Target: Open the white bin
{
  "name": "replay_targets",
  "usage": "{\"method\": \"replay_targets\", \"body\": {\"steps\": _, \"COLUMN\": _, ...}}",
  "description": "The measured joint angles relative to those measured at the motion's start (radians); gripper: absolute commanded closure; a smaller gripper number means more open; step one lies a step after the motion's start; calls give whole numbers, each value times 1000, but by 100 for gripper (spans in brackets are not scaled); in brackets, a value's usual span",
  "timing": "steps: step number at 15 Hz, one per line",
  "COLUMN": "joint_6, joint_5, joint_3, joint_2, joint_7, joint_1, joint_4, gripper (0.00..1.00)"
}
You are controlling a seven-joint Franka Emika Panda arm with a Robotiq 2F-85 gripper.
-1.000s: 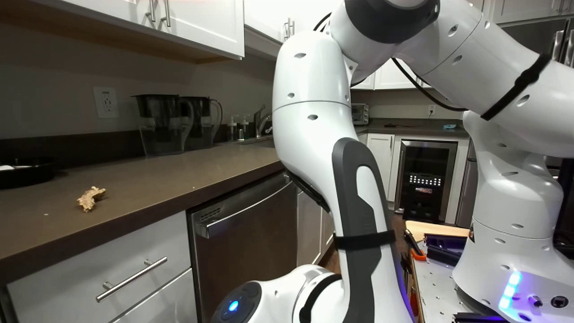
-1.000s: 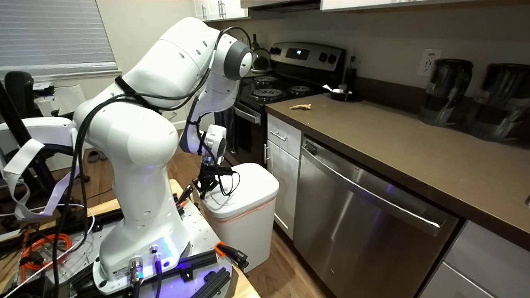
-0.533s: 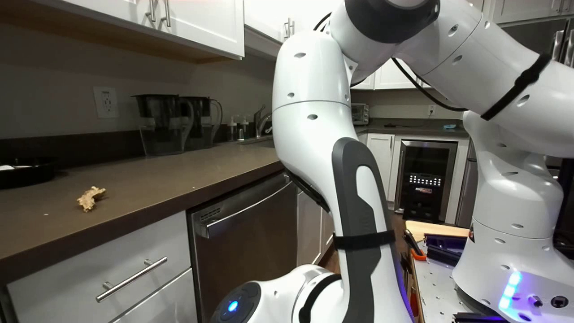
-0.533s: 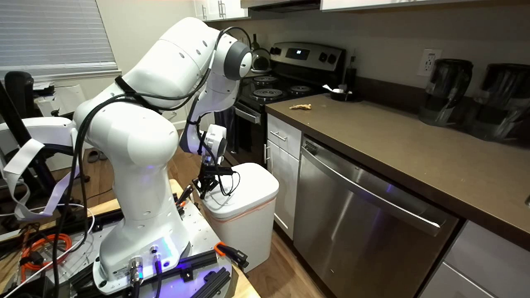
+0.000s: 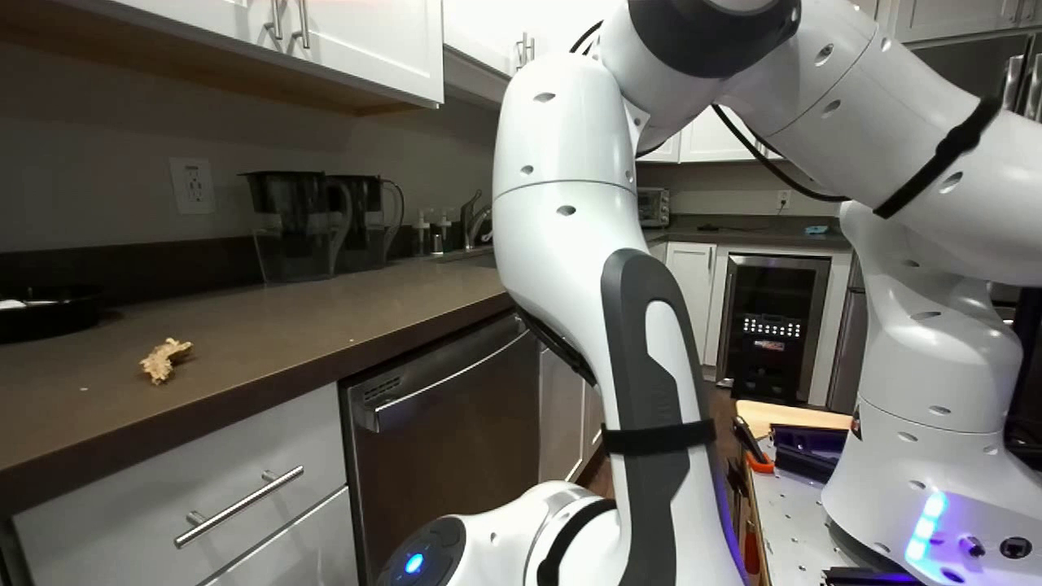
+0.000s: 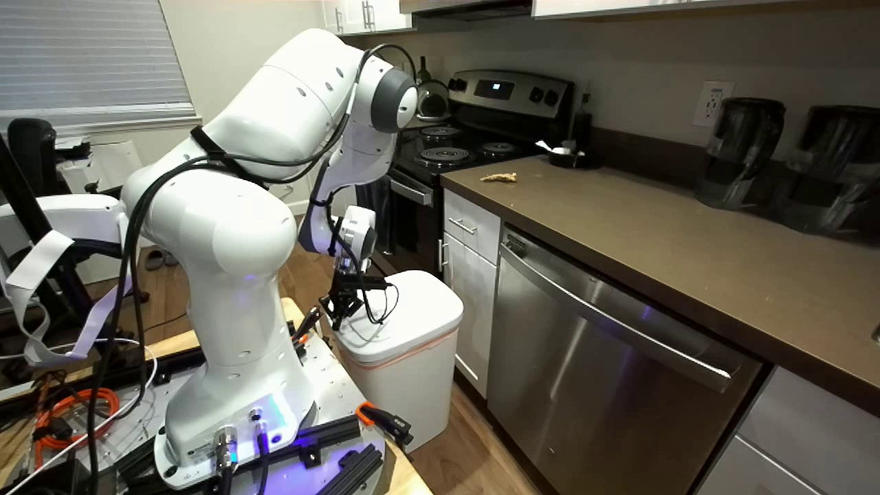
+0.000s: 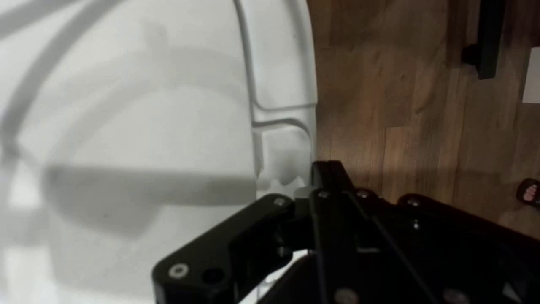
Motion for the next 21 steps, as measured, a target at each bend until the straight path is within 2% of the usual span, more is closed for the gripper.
{"method": "replay_targets", "body": {"steps": 9, "joint_6": -14, "joint_5": -13, "joint_3": 0, "joint_2": 0, "joint_7": -25, "joint_1": 4, "joint_4": 8, "gripper": 95}}
{"method": "replay_targets", "body": {"steps": 13, "joint_6": 20, "joint_5": -40, "joint_3": -1, "joint_2": 0, "joint_7": -32, "joint_1": 4, "joint_4": -4, "gripper": 95}}
{"method": "replay_targets", "body": {"steps": 18, "joint_6": 120, "joint_5": -88, "joint_3": -4, "joint_2": -1, "joint_7": -34, "joint_1": 3, "joint_4": -26, "gripper": 95}}
{"method": "replay_targets", "body": {"steps": 21, "joint_6": 113, "joint_5": -88, "joint_3": 0, "joint_2": -9, "joint_7": -37, "joint_1": -1, "joint_4": -23, "gripper": 95}}
